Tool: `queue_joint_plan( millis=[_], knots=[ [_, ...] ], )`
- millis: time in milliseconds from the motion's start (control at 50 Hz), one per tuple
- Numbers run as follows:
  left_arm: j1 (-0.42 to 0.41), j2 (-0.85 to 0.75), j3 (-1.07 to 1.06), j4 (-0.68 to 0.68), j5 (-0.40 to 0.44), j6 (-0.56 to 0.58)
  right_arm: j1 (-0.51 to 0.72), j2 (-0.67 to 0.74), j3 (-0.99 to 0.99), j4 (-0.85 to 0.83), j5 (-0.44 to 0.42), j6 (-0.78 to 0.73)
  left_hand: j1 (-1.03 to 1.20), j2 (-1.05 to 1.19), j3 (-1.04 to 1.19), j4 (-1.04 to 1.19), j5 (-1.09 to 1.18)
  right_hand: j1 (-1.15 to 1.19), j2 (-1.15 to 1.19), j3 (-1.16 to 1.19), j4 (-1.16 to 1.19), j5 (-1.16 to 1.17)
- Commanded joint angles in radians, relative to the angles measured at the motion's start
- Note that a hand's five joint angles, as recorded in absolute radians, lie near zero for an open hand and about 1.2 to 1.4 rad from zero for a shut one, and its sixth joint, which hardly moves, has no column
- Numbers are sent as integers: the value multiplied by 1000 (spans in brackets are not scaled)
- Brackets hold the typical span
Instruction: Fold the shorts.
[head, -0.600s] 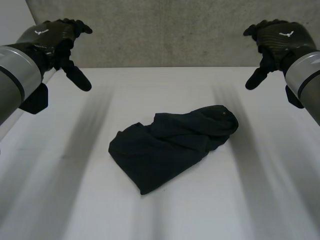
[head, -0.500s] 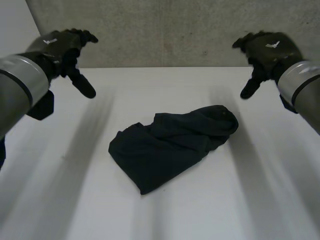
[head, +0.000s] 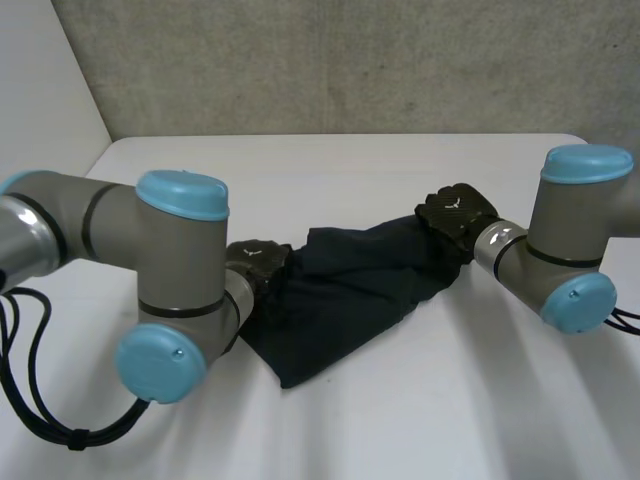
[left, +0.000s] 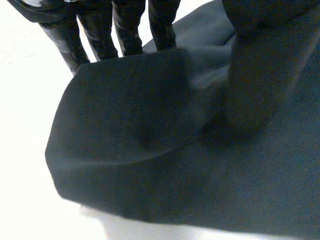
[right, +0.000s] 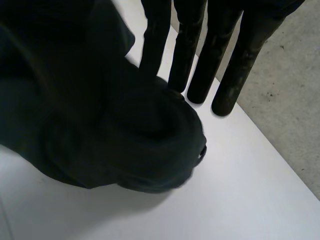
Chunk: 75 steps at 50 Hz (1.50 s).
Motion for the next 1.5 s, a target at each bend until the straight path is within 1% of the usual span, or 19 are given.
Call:
queue_joint_plan(
  millis=[20,260,400,480,540,560,580,620,700,760,780,800,860,960,1100,1220,1360,1440,1500],
  knots=[
    [-9,-13,24,24,-102,58,-5,-5,-2,-16,11,15,679,712,728,725,731,724,623,629,630,665],
    [5,326,-30,53,-103,67,4,-385,58,-16,9,126,679,712,728,725,731,724,623,629,630,665],
    [91,479,-114,76,-73,66,4,-519,-14,-22,6,255,679,712,728,725,731,724,623,629,630,665],
    [83,499,-235,88,-22,61,29,-497,-49,-22,9,277,679,712,728,725,731,724,623,629,630,665],
    [72,498,-297,132,-11,58,102,-439,-75,-19,17,274,679,712,728,725,731,724,623,629,630,665],
    [68,490,-312,148,-11,58,119,-424,-77,-19,20,274,563,596,612,610,615,724,623,629,630,665],
    [63,483,-338,180,-13,60,151,-396,-77,-11,24,272,164,196,213,210,216,724,623,629,630,665],
    [61,470,-357,201,-21,67,178,-373,-64,-2,34,269,-194,-161,-145,-147,-142,724,623,629,630,665],
    [72,447,-361,214,-33,69,256,-324,17,52,20,255,-377,-344,-328,-331,-325,724,623,629,630,665],
    [94,453,-361,212,-47,69,331,-292,83,99,1,213,-412,-380,-364,-366,-360,690,589,595,596,631],
    [103,456,-361,212,-51,69,345,-286,98,110,-2,193,-412,-380,-364,-366,-360,550,449,455,456,491],
    [112,463,-361,212,-54,69,362,-274,118,131,-5,145,-412,-380,-364,-366,-360,118,17,24,25,60],
    [140,496,-370,211,-67,70,365,-264,130,153,7,101,-412,-380,-364,-366,-360,-495,-596,-589,-588,-554],
    [152,521,-395,205,-68,70,359,-302,126,155,4,128,-436,-403,-387,-390,-384,-498,-599,-593,-592,-557],
    [172,564,-430,194,-61,69,199,-379,121,151,9,251,-436,-404,-387,-390,-384,-498,-599,-593,-592,-557],
    [124,602,-470,149,-53,54,107,-402,111,150,-11,269,-439,-406,-390,-393,-387,-498,-599,-593,-592,-557],
    [8,598,-512,131,-59,-61,104,-283,11,151,-49,136,-430,-398,-382,-384,-378,-498,-599,-593,-592,-557],
    [-26,585,-522,131,-64,-133,104,-200,-61,147,-83,59,-427,-395,-379,-381,-375,-498,-599,-593,-592,-557],
    [-38,544,-522,137,-67,-166,107,-122,-141,147,-106,53,-415,-383,-367,-369,-363,-476,-577,-571,-570,-535]
  ],
)
